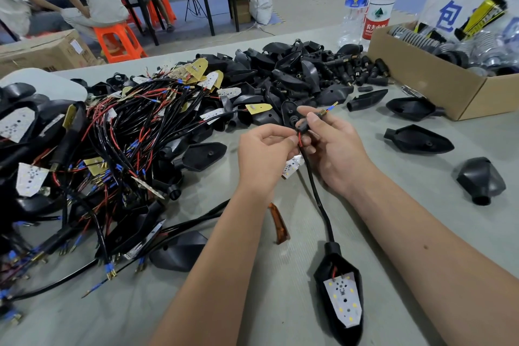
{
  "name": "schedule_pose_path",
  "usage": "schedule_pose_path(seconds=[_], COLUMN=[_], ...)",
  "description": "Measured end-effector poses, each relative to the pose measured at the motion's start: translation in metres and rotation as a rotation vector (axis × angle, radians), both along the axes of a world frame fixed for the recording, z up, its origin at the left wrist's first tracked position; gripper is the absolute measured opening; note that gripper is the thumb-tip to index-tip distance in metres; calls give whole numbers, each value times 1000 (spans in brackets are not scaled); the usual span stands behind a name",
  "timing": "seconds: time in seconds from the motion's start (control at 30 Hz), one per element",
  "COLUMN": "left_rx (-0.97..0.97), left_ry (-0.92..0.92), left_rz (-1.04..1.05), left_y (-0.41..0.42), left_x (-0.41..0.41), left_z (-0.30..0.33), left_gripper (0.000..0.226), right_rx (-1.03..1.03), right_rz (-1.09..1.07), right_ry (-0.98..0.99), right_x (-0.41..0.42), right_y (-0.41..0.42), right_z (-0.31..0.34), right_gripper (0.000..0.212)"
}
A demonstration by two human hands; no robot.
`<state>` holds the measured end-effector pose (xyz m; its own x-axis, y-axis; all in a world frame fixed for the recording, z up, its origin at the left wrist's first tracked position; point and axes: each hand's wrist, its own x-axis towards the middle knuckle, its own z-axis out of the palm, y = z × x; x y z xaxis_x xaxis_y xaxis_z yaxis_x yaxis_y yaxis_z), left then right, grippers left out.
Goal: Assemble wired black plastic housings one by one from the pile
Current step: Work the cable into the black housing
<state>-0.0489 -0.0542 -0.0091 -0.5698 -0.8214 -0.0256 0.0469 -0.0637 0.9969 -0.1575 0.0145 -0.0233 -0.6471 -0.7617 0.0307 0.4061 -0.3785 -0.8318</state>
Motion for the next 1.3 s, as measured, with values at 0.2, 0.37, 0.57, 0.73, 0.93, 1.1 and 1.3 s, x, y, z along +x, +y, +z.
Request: schedule_pose_path(seconds=[0.2, 0.37, 0.57, 0.73, 0.93, 1.1, 1.3], left_rx=[78, 79, 8, 25, 72, 3, 95], left_ry=[15, -85, -85, -93, -103, -103, -125], left_rz=[58, -44, -31, -1, -89, -141, -399], left_y=[-3, -6, -2, 0, -6, -5, -11], left_x=[1, 2, 2, 0, 7, 12, 17], left_z=[-1, -1, 1, 3, 9, 11, 20], left_gripper=[12, 8, 17, 16, 9, 21, 7], right_rx=[38, -12, 45, 25, 116, 130, 98], right_rz=[32, -39, -64, -14, -30, -70, -60], right_ry=[56, 31, 118, 97, 139, 160, 73], right_x=[3, 4, 4, 3, 7, 7, 3], right_y=[0, 0, -1, 0, 0, 2, 6], right_z=[0, 0, -2, -1, -1, 3, 7], right_gripper=[25, 25, 19, 19, 36, 24, 25])
